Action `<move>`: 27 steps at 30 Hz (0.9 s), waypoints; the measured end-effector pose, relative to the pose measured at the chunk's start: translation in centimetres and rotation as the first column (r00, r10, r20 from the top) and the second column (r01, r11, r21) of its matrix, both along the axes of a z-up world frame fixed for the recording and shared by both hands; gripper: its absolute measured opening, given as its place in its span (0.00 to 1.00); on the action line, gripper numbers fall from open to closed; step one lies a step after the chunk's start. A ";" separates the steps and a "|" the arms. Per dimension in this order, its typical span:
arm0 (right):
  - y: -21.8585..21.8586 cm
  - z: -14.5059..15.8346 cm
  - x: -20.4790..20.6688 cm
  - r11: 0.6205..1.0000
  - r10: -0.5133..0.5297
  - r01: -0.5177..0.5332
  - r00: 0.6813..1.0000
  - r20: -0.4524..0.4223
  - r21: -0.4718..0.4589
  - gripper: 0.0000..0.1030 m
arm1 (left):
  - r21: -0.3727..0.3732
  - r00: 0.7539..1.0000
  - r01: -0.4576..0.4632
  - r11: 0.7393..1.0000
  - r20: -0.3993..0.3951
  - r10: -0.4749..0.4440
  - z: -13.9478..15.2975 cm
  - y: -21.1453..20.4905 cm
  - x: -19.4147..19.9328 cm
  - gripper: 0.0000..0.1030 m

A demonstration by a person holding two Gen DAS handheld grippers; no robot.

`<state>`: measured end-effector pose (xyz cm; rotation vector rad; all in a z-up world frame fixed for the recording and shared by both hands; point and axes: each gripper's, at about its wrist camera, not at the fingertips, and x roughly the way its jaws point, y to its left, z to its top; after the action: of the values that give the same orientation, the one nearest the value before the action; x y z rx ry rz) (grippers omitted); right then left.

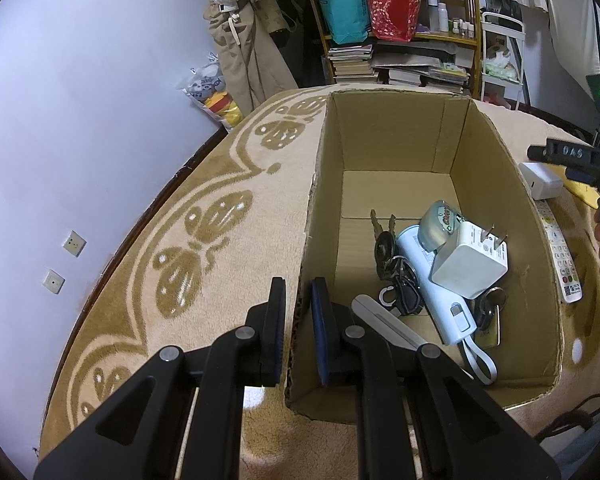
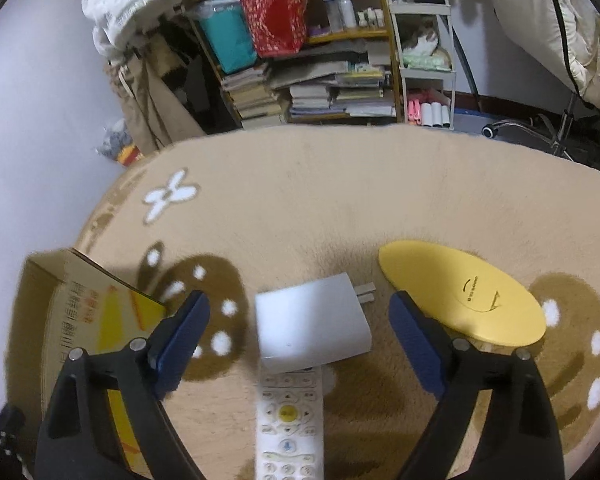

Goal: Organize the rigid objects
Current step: 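Move the right tool back to the rug and grasp the white charger, then carry the white charger into the box and open the right tool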

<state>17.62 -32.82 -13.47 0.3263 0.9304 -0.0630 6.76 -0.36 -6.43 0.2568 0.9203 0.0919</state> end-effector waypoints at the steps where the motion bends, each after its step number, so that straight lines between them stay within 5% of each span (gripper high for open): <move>1: 0.0 -0.4 0.1 1.000 0.000 0.000 1.000 -0.009 -0.002 0.93 | 0.001 1.000 -0.001 1.000 0.001 0.001 0.0 0.0 0.0 0.13; 8: 0.2 -2.4 0.5 0.999 0.034 -0.035 0.997 -0.066 -0.011 0.90 | 0.006 1.000 0.000 1.000 -0.001 0.000 -0.1 -0.1 0.1 0.13; 13: 0.7 -3.1 0.7 0.996 0.056 -0.063 0.994 -0.096 -0.069 0.67 | 0.008 1.000 0.000 1.000 -0.001 0.000 0.0 -0.2 0.0 0.13; 27: 2.0 0.8 -1.9 0.994 0.099 -0.099 0.995 -0.018 -0.038 0.63 | 0.007 1.000 -0.001 1.000 -0.001 0.001 0.0 -0.1 0.0 0.13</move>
<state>15.75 -30.81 -12.65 0.2441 0.9585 0.0075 6.79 -0.51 -6.46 0.2629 0.9214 0.0954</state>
